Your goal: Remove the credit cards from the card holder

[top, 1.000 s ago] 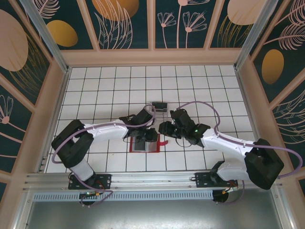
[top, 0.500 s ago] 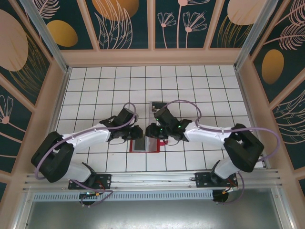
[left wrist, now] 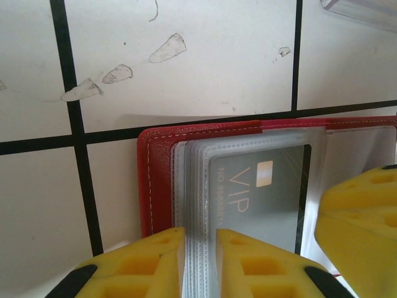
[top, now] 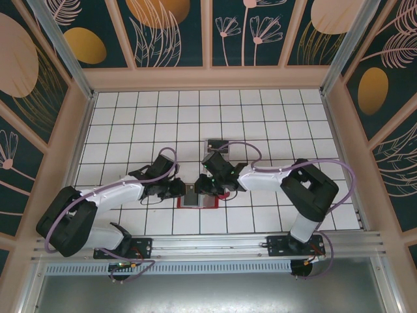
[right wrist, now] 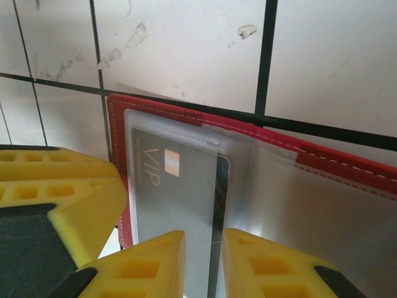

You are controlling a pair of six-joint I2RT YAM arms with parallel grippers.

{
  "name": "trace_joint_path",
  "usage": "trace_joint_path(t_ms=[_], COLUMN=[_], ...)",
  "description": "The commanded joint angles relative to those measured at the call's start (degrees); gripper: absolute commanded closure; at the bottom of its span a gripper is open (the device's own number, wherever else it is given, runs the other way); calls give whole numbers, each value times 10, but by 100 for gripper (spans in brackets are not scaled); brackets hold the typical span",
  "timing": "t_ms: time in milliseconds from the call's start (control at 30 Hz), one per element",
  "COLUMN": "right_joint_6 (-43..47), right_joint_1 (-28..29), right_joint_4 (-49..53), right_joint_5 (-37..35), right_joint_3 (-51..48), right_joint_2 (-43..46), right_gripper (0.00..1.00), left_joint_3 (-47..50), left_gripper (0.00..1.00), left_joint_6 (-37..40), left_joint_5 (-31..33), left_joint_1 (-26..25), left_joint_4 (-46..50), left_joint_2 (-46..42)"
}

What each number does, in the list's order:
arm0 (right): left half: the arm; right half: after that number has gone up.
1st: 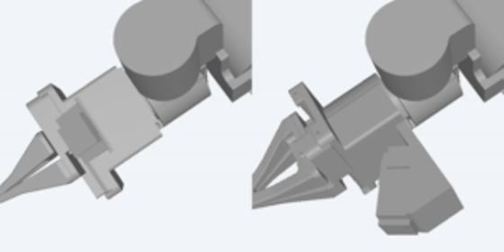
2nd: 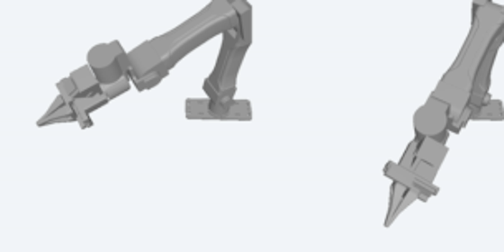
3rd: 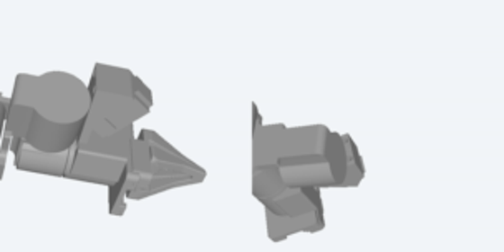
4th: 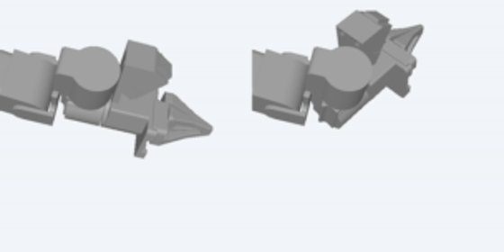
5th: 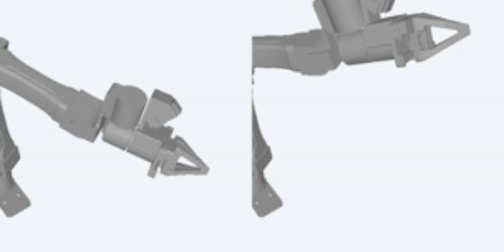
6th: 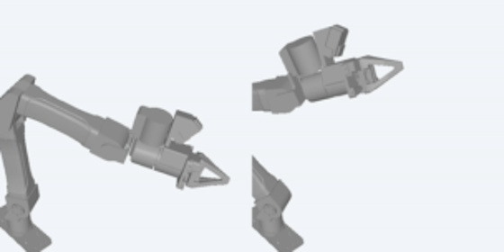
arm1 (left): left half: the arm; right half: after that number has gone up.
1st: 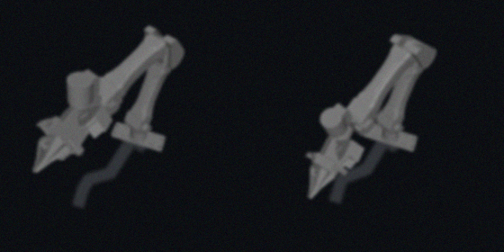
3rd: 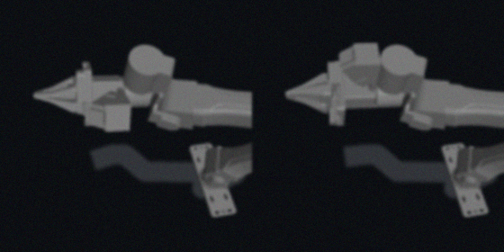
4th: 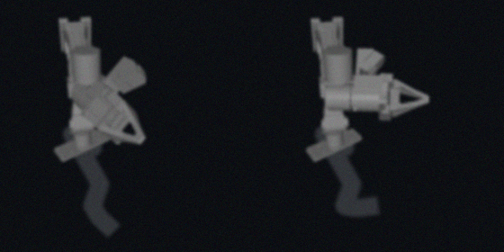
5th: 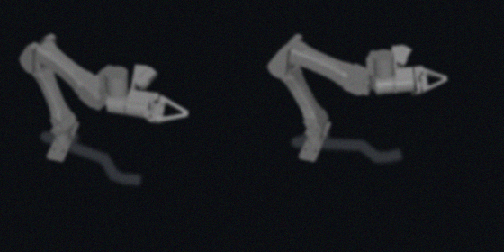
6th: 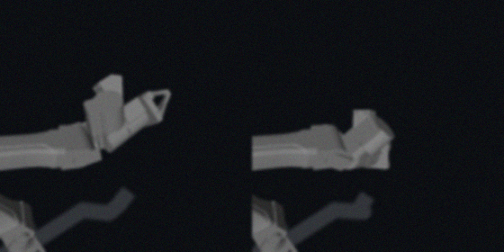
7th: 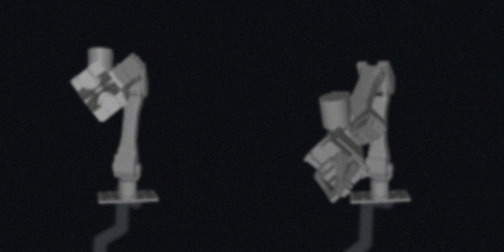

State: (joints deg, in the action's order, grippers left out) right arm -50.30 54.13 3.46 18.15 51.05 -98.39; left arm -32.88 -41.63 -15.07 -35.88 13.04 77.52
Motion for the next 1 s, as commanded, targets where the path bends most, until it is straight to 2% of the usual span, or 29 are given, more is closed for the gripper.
trace_joint_path(t_ms=[0,500,967], right_joint_6=[-8,-7,-10], right_joint_1=[5,5,-2], right_joint_4=[3,-7,4], right_joint_5=[7,14,-11], right_joint_3=[16,9,-16], right_joint_2=[-14,-29,0], right_gripper=[78,86,93], left_joint_3=[3,-2,-8], left_gripper=[78,79,79], left_joint_6=[9,19,20], left_joint_5=[-11,-17,-2], left_joint_1=[2,2,3], left_joint_4=[-2,0,17], left_joint_2=[10,42,45])
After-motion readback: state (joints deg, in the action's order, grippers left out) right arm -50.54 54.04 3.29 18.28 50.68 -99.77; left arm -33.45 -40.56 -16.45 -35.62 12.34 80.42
